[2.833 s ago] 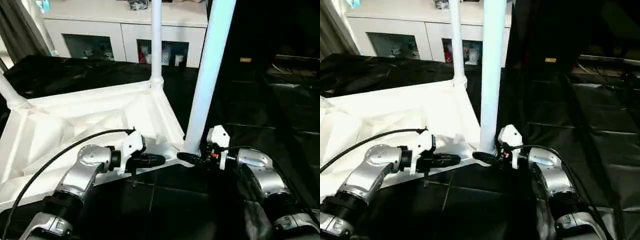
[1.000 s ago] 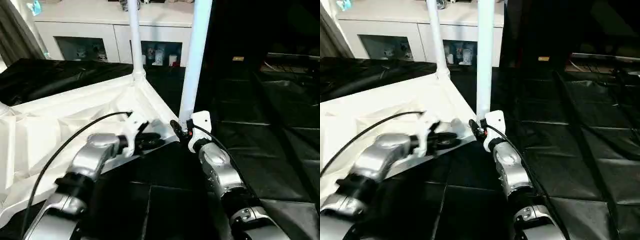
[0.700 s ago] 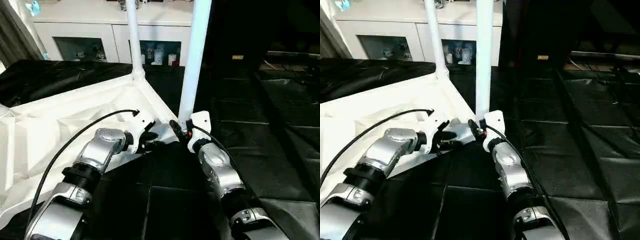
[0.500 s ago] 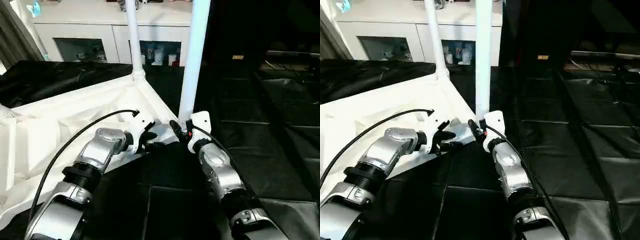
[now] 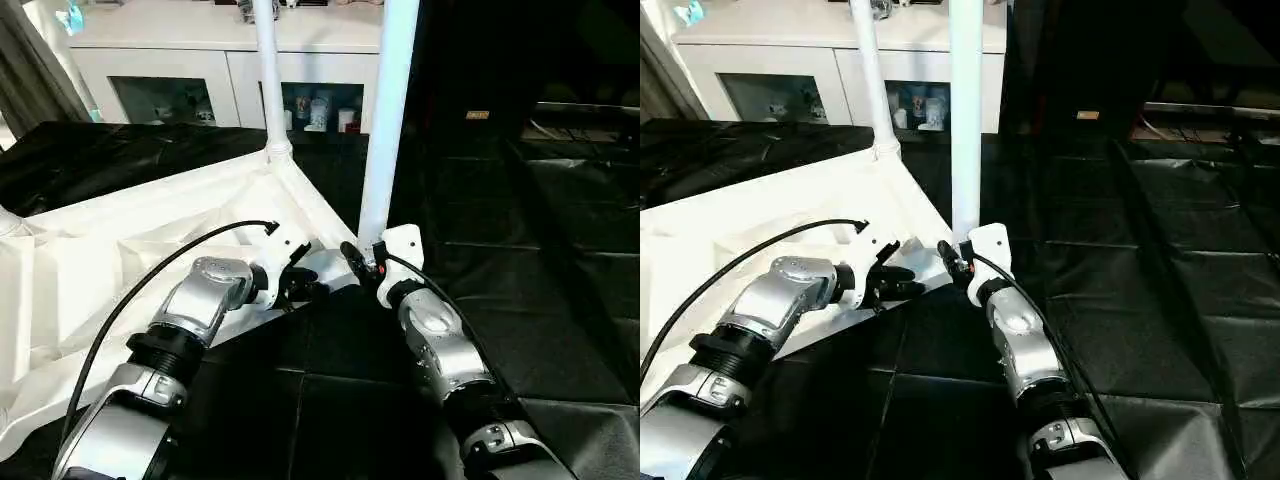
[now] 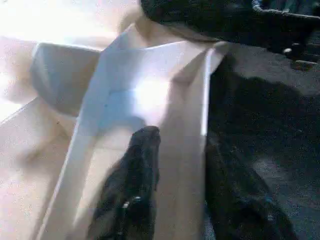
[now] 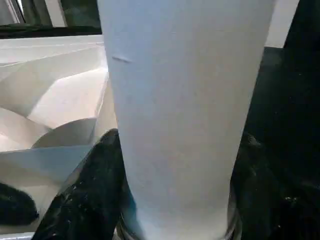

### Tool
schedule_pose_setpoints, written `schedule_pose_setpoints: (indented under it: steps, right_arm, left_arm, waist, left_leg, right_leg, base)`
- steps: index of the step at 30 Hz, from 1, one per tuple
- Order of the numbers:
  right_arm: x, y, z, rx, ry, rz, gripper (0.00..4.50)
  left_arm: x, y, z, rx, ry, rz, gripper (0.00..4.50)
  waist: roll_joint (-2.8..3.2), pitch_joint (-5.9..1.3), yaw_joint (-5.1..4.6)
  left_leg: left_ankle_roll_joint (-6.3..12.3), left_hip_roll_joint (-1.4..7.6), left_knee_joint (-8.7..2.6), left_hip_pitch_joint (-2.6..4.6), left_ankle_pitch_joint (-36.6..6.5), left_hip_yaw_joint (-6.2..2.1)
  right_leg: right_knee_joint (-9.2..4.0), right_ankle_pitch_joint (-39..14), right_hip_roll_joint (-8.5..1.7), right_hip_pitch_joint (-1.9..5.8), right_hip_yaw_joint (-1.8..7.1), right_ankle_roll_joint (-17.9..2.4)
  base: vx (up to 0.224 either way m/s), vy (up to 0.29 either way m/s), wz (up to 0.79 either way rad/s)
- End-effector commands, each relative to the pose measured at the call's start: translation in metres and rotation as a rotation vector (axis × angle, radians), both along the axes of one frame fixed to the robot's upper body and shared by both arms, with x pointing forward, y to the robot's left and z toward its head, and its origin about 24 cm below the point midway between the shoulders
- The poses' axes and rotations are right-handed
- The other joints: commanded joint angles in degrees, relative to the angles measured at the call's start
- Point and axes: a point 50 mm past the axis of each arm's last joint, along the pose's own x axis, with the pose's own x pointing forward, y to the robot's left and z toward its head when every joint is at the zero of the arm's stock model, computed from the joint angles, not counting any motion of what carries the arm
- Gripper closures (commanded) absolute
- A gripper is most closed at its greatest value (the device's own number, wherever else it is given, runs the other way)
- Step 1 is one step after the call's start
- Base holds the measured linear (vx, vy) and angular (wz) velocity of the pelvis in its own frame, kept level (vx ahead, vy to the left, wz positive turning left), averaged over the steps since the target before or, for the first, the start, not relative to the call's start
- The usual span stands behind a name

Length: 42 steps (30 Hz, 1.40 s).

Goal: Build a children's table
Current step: Rotate leg to tighten

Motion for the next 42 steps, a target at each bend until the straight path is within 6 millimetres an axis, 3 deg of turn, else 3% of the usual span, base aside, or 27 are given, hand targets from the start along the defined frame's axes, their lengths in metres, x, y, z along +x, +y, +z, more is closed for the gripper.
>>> schedule_pose_setpoints:
  steps: [1,10,11,16,28,30,32,38,42]
  right_arm:
    - [-0.01,0.0,-0.022,-0.047,0.107,0.013,1.93]
    - [-0.009,0.0,-0.022,-0.052,0.109,0.011,1.93]
    - [-0.009,0.0,-0.022,-0.052,0.109,0.011,1.93]
    - [-0.009,0.0,-0.023,-0.054,0.111,0.012,1.93]
    - [-0.007,-0.001,-0.02,-0.042,0.099,0.027,1.93]
    - [-0.006,-0.003,-0.019,-0.02,0.098,0.028,1.37]
    - [-0.005,-0.004,-0.018,-0.011,0.097,0.027,1.37]
    - [-0.004,-0.003,-0.011,0.014,0.054,0.048,0.72]
    - [-0.006,-0.015,-0.006,-0.024,0.004,0.112,0.51]
  left_arm:
    - [-0.008,-0.004,-0.01,0.02,0.038,-0.032,3.23]
    - [-0.008,-0.005,-0.012,0.073,0.016,-0.061,3.97]
    - [-0.008,-0.005,-0.012,0.074,0.016,-0.06,4.22]
    - [-0.007,-0.003,-0.012,0.077,0.007,-0.045,4.47]
    - [-0.012,0.0,-0.015,0.047,-0.001,-0.073,4.47]
    - [-0.014,0.001,-0.017,0.047,-0.002,-0.075,4.5]
    - [-0.015,0.001,-0.017,0.046,-0.002,-0.077,4.5]
    - [-0.017,0.002,-0.019,0.041,-0.01,-0.085,4.5]
    - [-0.022,0.006,-0.016,0.038,-0.047,-0.147,4.5]
  waist:
    - [0.38,-3.15,0.06]
    - [0.58,-3.1,0.12]
    - [0.53,-3.07,0.12]
    - [0.71,-3.15,0.11]
    - [0.61,-3.12,-0.07]
    - [0.42,-3.19,-0.13]
    - [0.52,-3.13,-0.2]
    - [0.28,-3.07,-0.28]
    - [0.27,-3.14,-0.11]
  left_leg:
    - [3.47,2.37,-3.88,-0.43,-6.0,-0.84]
    - [3.13,2.34,-3.98,-0.43,-6.9,-0.88]
    - [3.07,2.29,-3.98,-0.44,-7.2,-0.84]
    - [2.9,2.33,-4.0,-0.4,-7.0,-0.9]
    - [2.79,2.34,-4.07,-0.51,-7.6,-0.92]
    - [3.37,2.28,-3.94,-0.6,-6.8,-0.87]
    - [3.67,2.32,-3.95,-0.61,-6.5,-0.88]
    - [4.06,2.26,-3.91,-0.64,-6.2,-0.81]
    - [4.76,2.36,-3.8,-0.79,-5.3,-0.84]
  right_leg:
    - [-3.63,-7.5,-5.01,3.54,3.09,-13.7]
    - [-3.85,-9.0,-4.97,3.49,3.08,-12.9]
    - [-3.9,-9.5,-4.98,3.5,3.09,-12.8]
    - [-3.85,-9.5,-4.94,3.44,3.06,-12.6]
    - [-3.93,-10.2,-5.04,3.46,3.11,-12.5]
    - [-3.73,-8.9,-5.08,3.58,3.12,-12.9]
    - [-3.8,-9.2,-5.05,3.5,3.09,-13.0]
    - [-3.92,-10.7,-5.08,3.47,3.09,-12.8]
    - [-3.79,-10.2,-5.13,3.57,3.11,-12.4]
  base:
    - [0.0,0.0,0.0]
    - [0.0,0.0,0.0]
    - [0.0,0.0,0.0]
    - [0.0,0.0,0.0]
    - [0.0,0.0,0.0]
    - [0.0,0.0,0.0]
    - [0.0,0.0,0.0]
    - [0.0,0.0,0.0]
    - [0.0,0.0,0.0]
